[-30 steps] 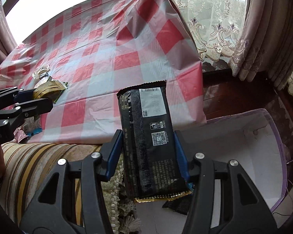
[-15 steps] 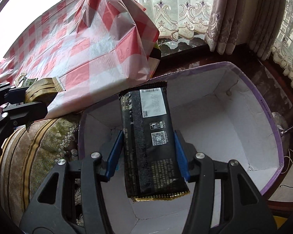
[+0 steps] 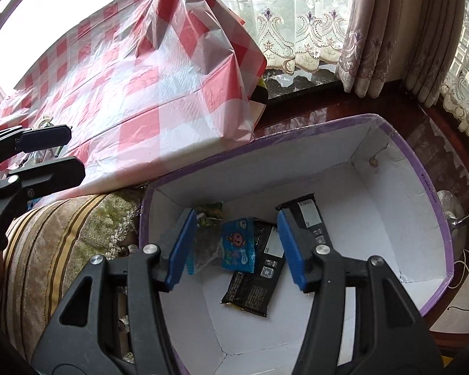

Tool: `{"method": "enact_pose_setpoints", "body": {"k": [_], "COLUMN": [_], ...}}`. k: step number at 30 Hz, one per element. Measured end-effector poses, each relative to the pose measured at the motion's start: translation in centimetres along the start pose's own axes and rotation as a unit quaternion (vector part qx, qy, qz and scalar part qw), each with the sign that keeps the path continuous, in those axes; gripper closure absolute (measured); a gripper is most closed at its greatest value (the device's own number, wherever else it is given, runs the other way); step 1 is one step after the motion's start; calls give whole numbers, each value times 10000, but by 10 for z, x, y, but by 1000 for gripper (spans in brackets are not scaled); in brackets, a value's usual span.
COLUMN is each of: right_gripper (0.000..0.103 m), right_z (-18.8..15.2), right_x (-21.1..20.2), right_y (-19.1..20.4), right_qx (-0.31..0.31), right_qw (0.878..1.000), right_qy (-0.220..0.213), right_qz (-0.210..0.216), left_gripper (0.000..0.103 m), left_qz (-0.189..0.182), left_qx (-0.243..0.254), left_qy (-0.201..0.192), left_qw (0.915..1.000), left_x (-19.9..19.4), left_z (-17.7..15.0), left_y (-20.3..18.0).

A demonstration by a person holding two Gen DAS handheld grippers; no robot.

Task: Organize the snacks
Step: 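Move the right tool back over the table toward the snacks, then grasp the green-and-white packet with the right tool while the left tool grasps a cookie bag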

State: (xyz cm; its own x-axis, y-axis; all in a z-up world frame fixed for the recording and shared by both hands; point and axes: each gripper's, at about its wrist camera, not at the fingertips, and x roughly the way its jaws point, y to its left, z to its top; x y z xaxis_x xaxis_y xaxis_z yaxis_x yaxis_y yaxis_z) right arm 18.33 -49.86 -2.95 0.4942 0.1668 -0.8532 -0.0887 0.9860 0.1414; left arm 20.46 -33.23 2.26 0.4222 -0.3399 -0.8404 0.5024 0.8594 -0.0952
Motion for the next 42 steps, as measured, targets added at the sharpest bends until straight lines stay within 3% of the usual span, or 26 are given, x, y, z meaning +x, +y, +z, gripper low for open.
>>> {"method": "enact_pose_setpoints", "body": {"k": [3, 5, 11, 14, 16, 20, 27, 31, 37, 42], "right_gripper": [34, 34, 33, 23, 22, 22, 22, 22, 22, 22], "right_z": [4, 8, 24, 28, 31, 36, 35, 37, 41, 44], "right_x": [-8, -14, -24, -26, -25, -24, -11, -6, 6, 20], "right_y": [12, 21, 50, 71, 86, 114, 171, 193, 217, 235], "right_qx": [-153, -301, -548, -705, -830, -973, -1538, -1920, -2307, -2569], "right_qw": [9996, 9989, 9971, 9958, 9946, 9927, 9850, 9787, 9703, 9639], "right_qy": [-178, -299, -487, -564, -597, -613, -547, -579, -482, -361], "right_qz": [-126, -218, -180, -163, -158, 359, 567, 446, 542, 600], "left_gripper": [24, 21, 20, 20, 20, 20, 20, 20, 25, 34], "left_qz": [375, 624, 751, 979, 1055, 1396, 1666, 1630, 1715, 1557], "left_qx": [-148, -259, -525, -853, -1041, -1466, -2194, -3046, -4542, -5256], "left_qy": [-223, -432, -1190, -1409, -1451, -1400, -1503, -1464, -1201, -959], "left_qw": [9989, 9968, 9887, 9815, 9782, 9692, 9495, 9269, 8660, 8308], "left_x": [-11, -22, -57, -71, -79, -89, -113, -128, -147, -143], "left_z": [-1, -3, -17, -25, -31, -48, -82, -116, -184, -223], "left_y": [7, 13, 40, 59, 72, 95, 135, 171, 224, 256]}}
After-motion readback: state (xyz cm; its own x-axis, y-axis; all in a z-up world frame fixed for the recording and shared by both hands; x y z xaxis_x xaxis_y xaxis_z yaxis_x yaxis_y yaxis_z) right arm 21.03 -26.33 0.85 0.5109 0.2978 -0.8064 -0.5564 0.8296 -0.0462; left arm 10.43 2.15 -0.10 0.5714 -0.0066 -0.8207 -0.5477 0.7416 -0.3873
